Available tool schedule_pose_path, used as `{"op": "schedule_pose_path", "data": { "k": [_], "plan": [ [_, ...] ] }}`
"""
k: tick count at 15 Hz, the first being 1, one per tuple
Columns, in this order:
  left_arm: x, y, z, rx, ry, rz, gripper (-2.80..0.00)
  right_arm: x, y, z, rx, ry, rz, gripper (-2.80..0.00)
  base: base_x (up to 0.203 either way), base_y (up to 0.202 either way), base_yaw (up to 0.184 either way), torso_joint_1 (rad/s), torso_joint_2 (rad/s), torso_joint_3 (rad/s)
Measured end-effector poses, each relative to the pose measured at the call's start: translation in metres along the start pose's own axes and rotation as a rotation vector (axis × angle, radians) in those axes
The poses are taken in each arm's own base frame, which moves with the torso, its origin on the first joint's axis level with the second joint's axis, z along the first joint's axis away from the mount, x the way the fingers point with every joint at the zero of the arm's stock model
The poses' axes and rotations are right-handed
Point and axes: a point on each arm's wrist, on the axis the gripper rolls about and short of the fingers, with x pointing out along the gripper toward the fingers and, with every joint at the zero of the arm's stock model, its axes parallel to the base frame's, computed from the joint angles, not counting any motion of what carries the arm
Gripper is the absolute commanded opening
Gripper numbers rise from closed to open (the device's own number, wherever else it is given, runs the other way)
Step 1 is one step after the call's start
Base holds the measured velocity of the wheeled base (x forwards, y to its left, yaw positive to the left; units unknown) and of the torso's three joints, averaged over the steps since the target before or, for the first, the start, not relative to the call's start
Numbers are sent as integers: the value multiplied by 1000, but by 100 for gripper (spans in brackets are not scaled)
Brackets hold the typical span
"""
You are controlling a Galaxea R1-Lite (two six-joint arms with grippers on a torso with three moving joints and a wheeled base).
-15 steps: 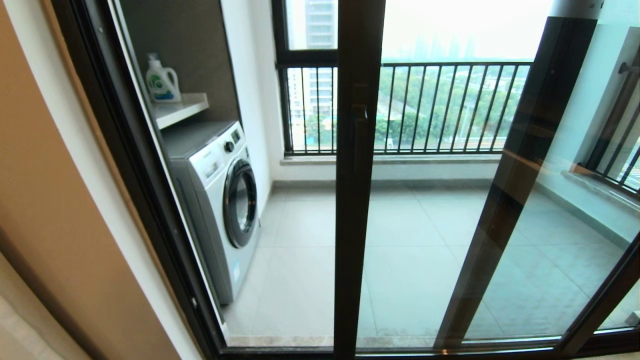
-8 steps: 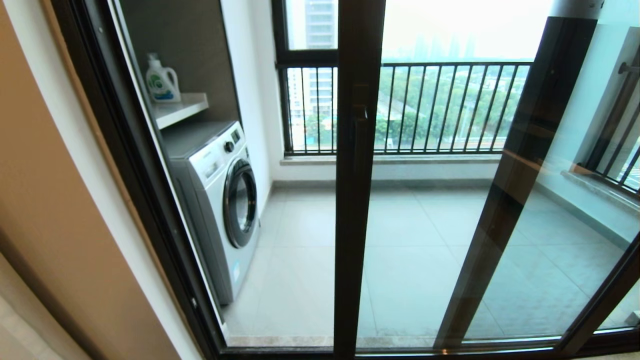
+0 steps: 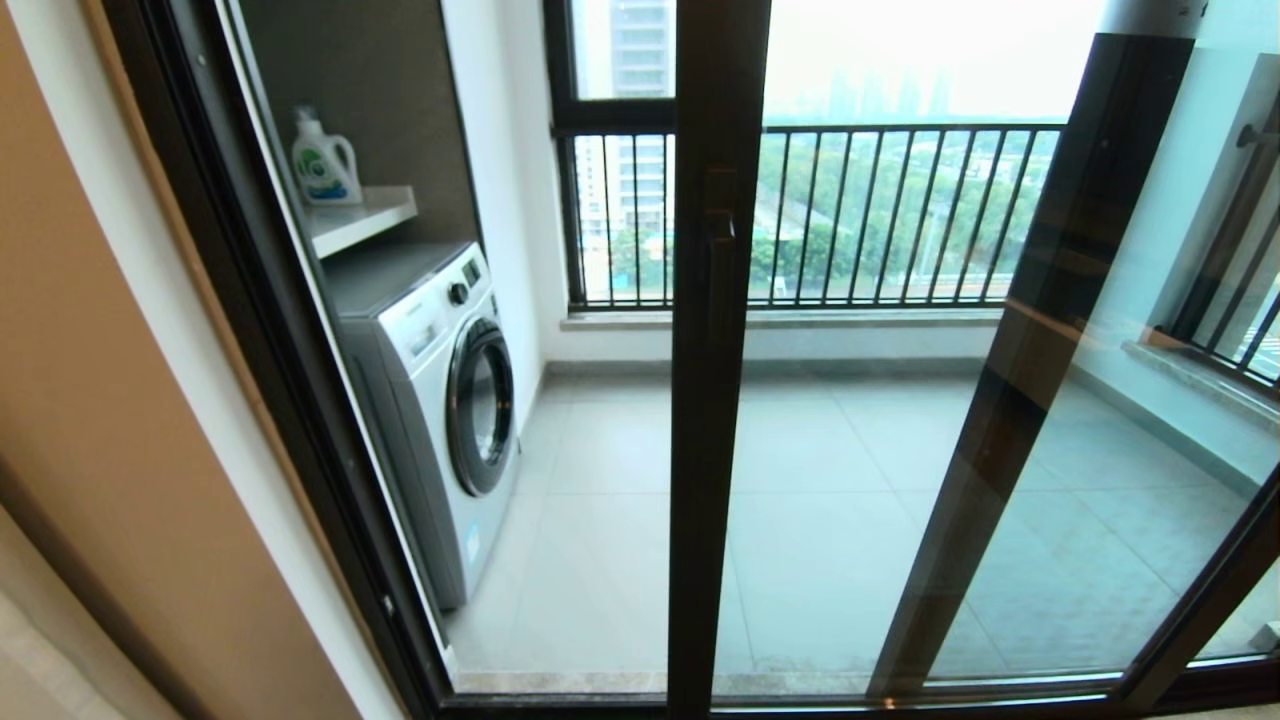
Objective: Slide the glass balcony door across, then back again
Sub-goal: Open the slid door
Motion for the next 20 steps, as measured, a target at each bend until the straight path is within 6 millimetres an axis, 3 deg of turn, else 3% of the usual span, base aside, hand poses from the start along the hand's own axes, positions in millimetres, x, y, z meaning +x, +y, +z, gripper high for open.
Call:
{"op": "schedule_pose_path", "data": {
  "k": [12, 14, 16, 18, 20],
  "plan": [
    [0, 0, 0, 0, 0, -1, -280, 0, 0, 6, 8, -25, -8, -280, 0, 0, 0, 0, 0, 0],
    [0, 0, 0, -1, 0, -1, -280, -1, -1, 31, 74, -49, 7, -280, 0, 0, 0, 0, 0, 0],
    [0, 0, 0, 0, 0, -1, -280, 5, -3, 68, 160, -58, 59, -280, 0, 0, 0, 0, 0, 0],
    [0, 0, 0, 0, 0, -1, -280, 26, -4, 104, 217, -37, 146, -280, 0, 0, 0, 0, 0, 0],
    [0, 0, 0, 0, 0, -1, -280, 61, 1, 133, 226, -5, 231, -280, 0, 0, 0, 0, 0, 0]
  ]
}}
